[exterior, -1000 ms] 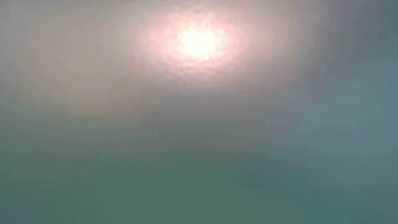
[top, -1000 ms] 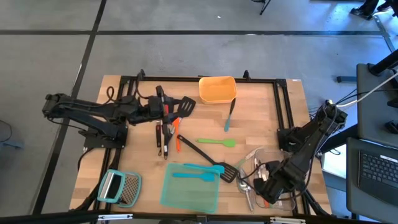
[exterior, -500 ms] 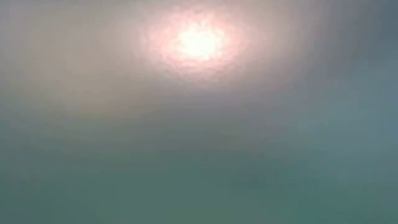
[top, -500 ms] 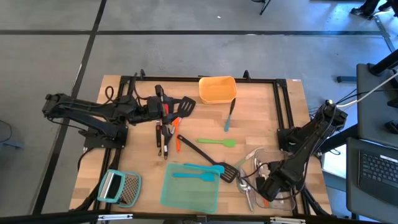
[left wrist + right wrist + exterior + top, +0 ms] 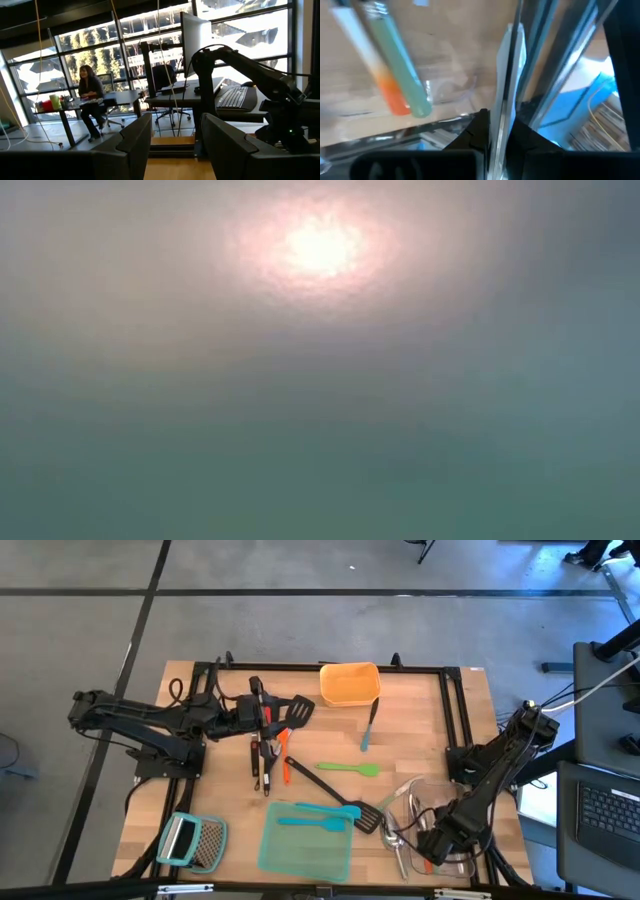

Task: Pick & Place Kitchen Items
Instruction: Put the blue patterned table knife into the transparent bin

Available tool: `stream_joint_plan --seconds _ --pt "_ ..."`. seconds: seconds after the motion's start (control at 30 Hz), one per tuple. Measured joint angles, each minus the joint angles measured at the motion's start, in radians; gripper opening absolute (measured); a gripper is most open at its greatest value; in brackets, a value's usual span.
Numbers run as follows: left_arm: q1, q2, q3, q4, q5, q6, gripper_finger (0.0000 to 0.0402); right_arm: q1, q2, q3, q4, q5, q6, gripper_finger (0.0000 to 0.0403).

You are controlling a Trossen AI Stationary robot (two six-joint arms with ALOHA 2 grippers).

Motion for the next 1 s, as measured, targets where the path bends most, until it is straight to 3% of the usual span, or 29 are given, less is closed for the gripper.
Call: stream_joint_plan --seconds 0.3,0.77,1.0 --pt "0.000 0.000 0.000 0.000 0.004 0.000 0.0169 0.000 0.000 -0.054 0.067 -0.085 0.008 0.0029" --pt "0.000 0.000 0.000 -0.001 0.004 -0.011 0.0169 0.000 0.000 -0.056 0.090 -0.087 -0.020 0.0051" --pt "0.000 0.000 0.000 -0.001 0.012 -0.011 0.0169 0.000 0.000 -0.056 0.091 -0.087 -0.023 0.0043"
